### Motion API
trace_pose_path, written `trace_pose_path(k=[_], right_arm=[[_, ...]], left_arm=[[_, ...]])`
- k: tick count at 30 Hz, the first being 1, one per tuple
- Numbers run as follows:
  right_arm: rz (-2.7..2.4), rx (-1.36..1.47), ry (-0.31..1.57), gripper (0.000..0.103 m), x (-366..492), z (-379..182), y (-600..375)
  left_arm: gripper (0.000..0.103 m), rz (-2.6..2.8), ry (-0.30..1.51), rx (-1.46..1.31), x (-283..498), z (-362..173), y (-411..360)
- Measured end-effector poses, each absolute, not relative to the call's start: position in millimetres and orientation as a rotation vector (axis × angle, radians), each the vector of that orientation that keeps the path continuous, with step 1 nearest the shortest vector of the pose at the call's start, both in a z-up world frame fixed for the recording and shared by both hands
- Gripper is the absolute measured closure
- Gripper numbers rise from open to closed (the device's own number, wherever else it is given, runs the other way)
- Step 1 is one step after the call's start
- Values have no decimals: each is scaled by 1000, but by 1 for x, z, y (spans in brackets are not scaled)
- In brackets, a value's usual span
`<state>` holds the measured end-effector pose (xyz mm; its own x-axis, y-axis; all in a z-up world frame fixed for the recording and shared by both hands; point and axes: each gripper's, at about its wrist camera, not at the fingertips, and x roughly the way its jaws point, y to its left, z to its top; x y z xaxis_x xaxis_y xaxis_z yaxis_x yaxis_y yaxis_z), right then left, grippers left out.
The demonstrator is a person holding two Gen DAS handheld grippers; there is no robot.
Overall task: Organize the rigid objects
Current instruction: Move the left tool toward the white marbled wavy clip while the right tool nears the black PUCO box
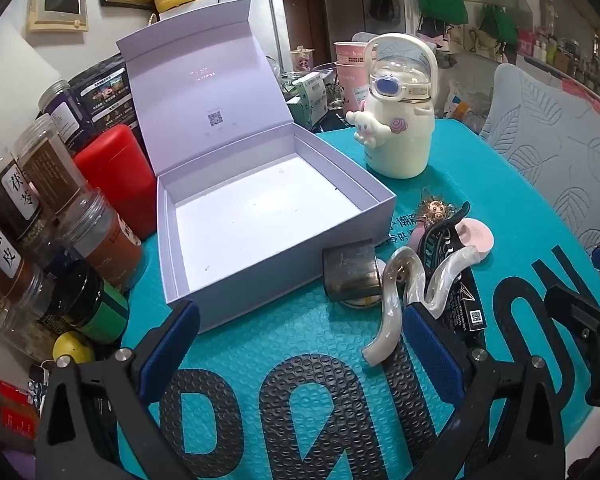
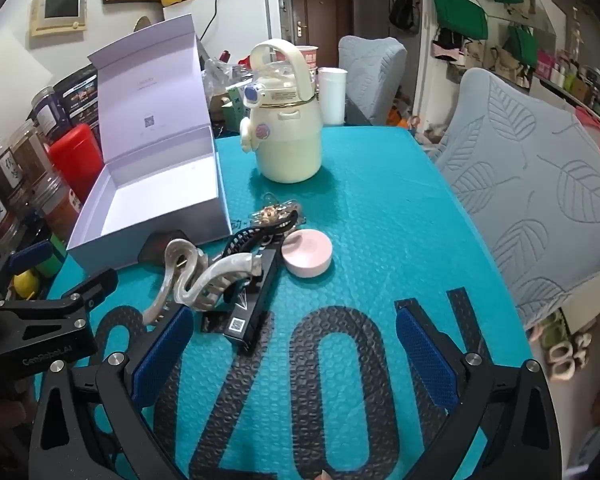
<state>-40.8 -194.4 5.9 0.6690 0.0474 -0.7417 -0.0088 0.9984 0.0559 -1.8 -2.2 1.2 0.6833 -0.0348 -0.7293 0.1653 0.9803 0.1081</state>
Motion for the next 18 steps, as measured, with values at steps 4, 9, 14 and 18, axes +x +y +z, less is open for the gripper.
trace_pose_path(k=[4,9,14,18], right_arm=[[31,50,838,0,-40,6,-192],[30,54,833,0,-40,6,-195],[30,53,832,0,-41,6,-194],[29,52,831,0,-41,5,-195]], left_arm=[[0,-117,810,174,-3,1,-3],[0,-121,811,174,-3,3,-4],[0,-118,808,180,-5,4,-5],[0,-122,812,174,-5,4,-4]])
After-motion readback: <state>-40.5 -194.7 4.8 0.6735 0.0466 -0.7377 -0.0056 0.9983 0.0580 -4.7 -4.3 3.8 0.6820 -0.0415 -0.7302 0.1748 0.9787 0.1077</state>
